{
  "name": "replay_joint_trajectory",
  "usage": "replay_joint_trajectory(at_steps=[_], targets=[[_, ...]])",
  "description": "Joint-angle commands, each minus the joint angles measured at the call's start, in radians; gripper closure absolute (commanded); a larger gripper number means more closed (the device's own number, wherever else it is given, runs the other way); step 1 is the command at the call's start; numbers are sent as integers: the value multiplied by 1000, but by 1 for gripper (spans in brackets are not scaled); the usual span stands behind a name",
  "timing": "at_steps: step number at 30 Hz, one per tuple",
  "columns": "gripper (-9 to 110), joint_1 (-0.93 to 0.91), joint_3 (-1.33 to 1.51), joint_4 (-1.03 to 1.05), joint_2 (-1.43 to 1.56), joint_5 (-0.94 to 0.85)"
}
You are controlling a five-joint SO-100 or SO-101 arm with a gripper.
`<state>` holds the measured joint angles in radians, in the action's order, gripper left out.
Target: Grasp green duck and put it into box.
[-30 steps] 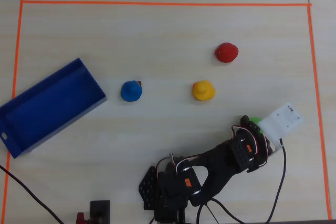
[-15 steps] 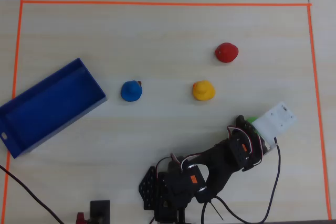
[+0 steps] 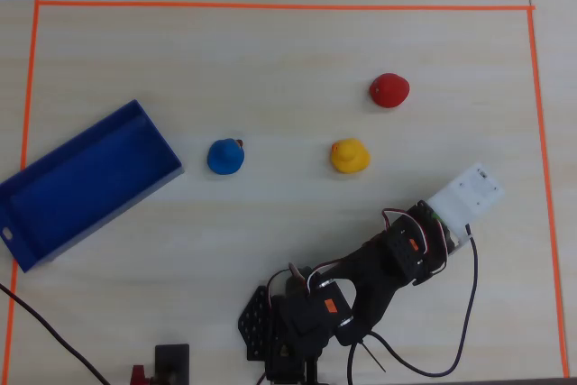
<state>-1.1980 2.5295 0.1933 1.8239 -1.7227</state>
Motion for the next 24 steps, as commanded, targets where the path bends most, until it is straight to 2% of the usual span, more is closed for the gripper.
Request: replay_joint_trajectory(at_steps=[1, 7, 13, 19, 24], targets=[[101, 2, -11, -17, 8, 9], [101, 31, -66, 28, 61, 120], [101, 207, -520, 666, 222, 439], [101, 594, -755, 1104, 419, 687], [101, 1095, -834, 1365, 494, 957]])
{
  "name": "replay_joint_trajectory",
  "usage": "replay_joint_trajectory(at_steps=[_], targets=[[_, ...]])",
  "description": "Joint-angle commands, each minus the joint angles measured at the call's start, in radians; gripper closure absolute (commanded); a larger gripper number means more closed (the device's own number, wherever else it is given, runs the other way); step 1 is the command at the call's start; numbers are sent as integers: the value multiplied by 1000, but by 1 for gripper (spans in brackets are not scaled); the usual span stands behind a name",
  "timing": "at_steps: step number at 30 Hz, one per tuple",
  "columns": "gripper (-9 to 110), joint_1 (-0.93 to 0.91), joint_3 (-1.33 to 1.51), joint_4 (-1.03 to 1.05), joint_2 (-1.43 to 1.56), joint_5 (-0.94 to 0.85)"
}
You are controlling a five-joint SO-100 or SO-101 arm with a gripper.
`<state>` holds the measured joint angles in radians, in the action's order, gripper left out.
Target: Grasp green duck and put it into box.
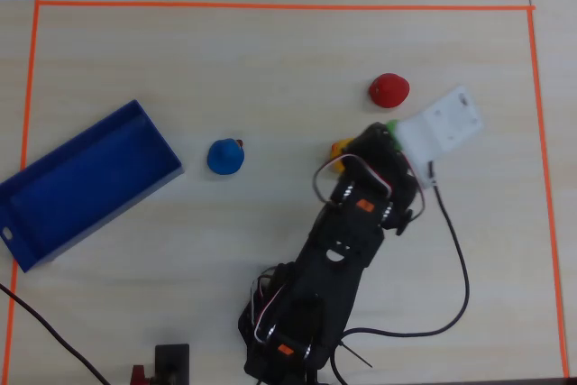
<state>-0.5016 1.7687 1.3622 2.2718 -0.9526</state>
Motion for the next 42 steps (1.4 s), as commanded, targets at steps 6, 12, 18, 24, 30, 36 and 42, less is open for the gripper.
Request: replay_joint_trajectory(at_steps=[6, 12, 18, 24, 30, 36, 42], targets=[[101, 933, -23, 140, -64, 439], [101, 1141, -6, -14, -193, 502], [101, 1226, -12, -146, -325, 526], [101, 1241, 17, -293, -476, 548], [95, 1295, 12, -345, -545, 565], [73, 1353, 37, -313, -541, 508], [75, 1308, 58, -311, -517, 472]])
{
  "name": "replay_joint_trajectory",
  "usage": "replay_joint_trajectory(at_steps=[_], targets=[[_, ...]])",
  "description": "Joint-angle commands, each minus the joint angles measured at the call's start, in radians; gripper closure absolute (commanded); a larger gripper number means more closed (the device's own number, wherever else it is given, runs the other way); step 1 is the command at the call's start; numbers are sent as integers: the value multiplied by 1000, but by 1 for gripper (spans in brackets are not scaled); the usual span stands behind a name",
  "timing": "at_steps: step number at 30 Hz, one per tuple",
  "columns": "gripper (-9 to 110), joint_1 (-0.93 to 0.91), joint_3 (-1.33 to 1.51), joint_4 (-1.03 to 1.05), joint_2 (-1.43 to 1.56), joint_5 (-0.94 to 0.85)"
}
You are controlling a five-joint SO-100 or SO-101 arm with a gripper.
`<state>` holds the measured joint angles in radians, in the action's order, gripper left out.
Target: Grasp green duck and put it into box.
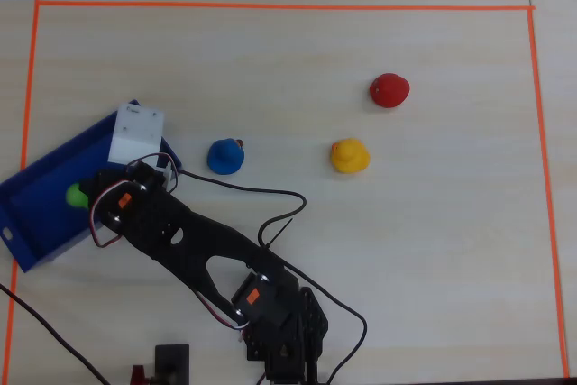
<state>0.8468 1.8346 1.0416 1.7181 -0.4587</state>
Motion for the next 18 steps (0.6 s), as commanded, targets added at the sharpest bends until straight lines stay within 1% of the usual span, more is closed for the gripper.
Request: replay_joint_trajectory(at_steps=[1, 4, 5, 9, 13, 18], targets=[[80, -63, -9, 25, 52, -25], [99, -169, 12, 84, 183, -38], [101, -215, 34, 97, 253, -58], [101, -442, 158, 133, 601, -210], [101, -661, 328, 120, 936, -379], [101, -815, 626, 57, 1338, -554]])
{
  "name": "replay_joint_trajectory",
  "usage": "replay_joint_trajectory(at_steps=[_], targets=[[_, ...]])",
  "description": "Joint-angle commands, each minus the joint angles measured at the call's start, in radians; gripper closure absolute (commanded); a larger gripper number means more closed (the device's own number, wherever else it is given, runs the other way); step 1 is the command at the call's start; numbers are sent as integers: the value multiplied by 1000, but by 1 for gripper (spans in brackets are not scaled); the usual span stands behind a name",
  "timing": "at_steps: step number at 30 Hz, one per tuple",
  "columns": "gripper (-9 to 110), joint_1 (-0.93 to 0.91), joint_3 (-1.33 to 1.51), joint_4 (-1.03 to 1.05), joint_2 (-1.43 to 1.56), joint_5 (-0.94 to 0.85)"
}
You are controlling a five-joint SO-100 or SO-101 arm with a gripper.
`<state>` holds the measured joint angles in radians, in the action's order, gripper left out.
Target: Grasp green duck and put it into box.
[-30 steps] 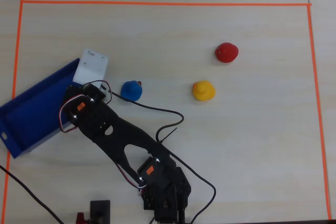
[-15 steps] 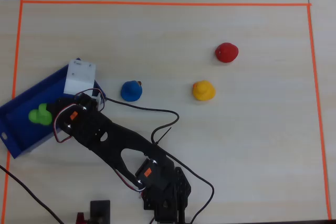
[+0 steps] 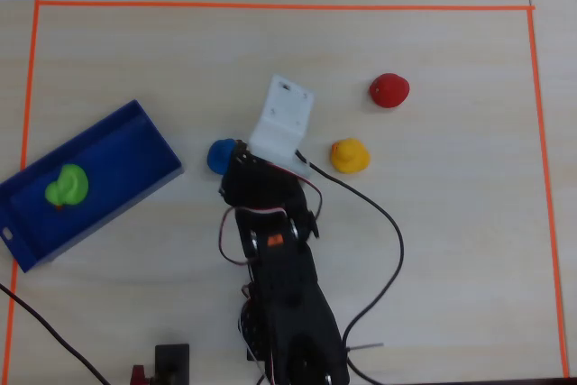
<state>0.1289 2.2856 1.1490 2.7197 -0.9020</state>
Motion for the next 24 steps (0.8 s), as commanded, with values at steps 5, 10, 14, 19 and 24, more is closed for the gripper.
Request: replay_joint_trajectory(at_steps=[5, 10, 14, 19, 24], targets=[[101, -158, 433, -14, 586, -239], [101, -144, 548, 20, 591, -261], [101, -126, 683, 61, 591, -325], [101, -130, 825, 160, 592, -373], [101, -138, 825, 160, 592, -348]])
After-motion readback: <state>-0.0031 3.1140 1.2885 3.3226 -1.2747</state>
